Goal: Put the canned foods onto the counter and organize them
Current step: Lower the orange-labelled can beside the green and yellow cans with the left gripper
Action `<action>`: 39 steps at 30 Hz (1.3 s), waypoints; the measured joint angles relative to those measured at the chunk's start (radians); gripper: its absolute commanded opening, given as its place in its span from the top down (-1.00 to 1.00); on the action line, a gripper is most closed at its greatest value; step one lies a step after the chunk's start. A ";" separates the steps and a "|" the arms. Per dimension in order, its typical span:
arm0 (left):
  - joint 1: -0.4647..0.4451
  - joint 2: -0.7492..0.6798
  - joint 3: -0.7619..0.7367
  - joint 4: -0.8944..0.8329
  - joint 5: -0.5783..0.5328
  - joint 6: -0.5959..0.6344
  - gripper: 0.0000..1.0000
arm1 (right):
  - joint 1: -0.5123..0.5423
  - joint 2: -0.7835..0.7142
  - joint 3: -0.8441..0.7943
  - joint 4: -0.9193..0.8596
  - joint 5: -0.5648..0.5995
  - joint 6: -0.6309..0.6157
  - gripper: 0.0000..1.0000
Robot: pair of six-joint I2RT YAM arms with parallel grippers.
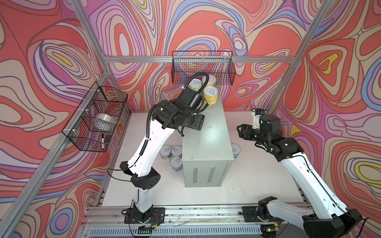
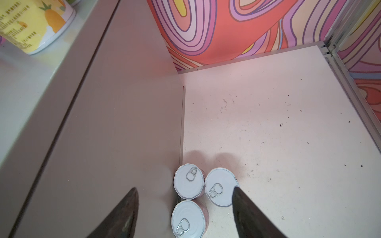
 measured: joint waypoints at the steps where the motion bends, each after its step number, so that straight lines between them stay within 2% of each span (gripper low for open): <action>1: 0.000 0.001 0.000 0.003 0.000 0.003 -0.60 | 0.000 0.000 0.000 0.000 -0.001 0.000 -0.47; 4: 0.000 0.011 0.001 0.018 0.000 0.012 -0.99 | 0.000 0.000 0.000 0.000 -0.001 0.000 -0.47; 13: 0.000 0.036 -0.013 0.071 0.004 0.036 -1.00 | 0.000 0.000 0.000 0.002 -0.012 0.007 -0.46; 19: -0.011 -0.086 -0.249 0.186 0.004 0.045 -1.00 | 0.000 0.000 0.000 0.002 -0.019 0.008 -0.43; 24: -0.029 -0.181 -0.373 0.207 -0.005 0.043 -0.99 | 0.000 0.000 -0.001 0.002 -0.024 0.009 -0.42; 30: -0.038 -0.294 -0.540 0.299 -0.013 0.035 -0.80 | 0.000 0.000 -0.001 0.011 -0.038 0.016 -0.39; 36: -0.039 -0.363 -0.650 0.387 -0.048 0.037 -0.39 | 0.000 0.001 -0.001 0.011 -0.045 0.016 -0.39; 39: -0.039 -0.363 -0.661 0.416 -0.071 0.042 -0.27 | 0.000 0.006 -0.001 0.009 -0.045 0.016 -0.38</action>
